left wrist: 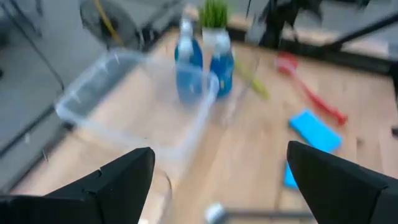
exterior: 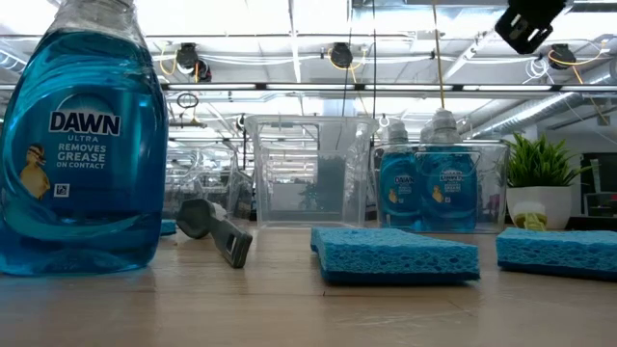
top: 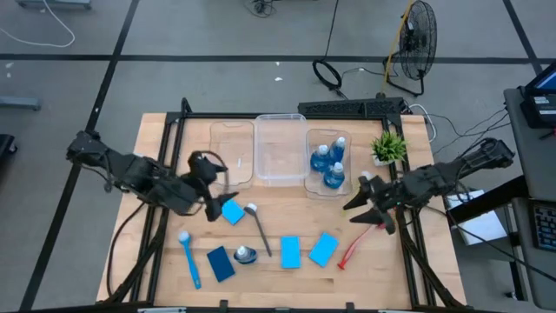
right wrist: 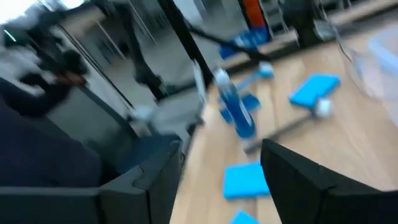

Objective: Pick & Place Kitchen Sink Supplies
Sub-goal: Put the blue dishwashing liquid bottle into the right transparent bin

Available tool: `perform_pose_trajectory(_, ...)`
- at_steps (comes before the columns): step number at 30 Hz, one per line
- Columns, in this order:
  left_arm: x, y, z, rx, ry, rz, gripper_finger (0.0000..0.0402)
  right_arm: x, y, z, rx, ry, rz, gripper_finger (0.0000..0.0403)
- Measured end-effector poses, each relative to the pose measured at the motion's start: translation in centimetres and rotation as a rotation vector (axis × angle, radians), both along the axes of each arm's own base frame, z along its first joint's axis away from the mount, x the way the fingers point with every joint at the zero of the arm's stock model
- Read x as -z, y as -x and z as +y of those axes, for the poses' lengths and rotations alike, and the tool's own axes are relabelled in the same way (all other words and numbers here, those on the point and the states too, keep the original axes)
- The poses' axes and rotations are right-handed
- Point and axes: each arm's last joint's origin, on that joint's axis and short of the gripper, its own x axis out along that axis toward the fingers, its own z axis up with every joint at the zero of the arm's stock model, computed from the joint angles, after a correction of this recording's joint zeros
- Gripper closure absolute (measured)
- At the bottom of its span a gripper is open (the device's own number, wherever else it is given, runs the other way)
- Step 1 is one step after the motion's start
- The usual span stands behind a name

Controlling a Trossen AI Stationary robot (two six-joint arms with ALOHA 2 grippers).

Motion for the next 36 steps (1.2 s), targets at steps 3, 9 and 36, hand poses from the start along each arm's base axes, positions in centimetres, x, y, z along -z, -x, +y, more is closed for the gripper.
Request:
perform_pose_trajectory(3, 0.5, -1.3, -0.9, -0.012, 0.089, 0.125, 0.0036, 1.5, 0.9, -0.4, -0.001, -0.037, -0.083, 0.0193)
perform_pose_trajectory(9, 2.3, -2.9, -2.5, -0.094, 0.301, 0.374, 0.0036, 4.0, 1.6, -0.7, 0.003, -0.081, -0.122, 0.0193)
perform_pose_trajectory(36, 8.7, -2.6, -13.4, -0.07, 0.354, 0.514, 0.0036, 4.8, 1.6, -0.8, 0.031, -0.071, -0.107, 0.0193)
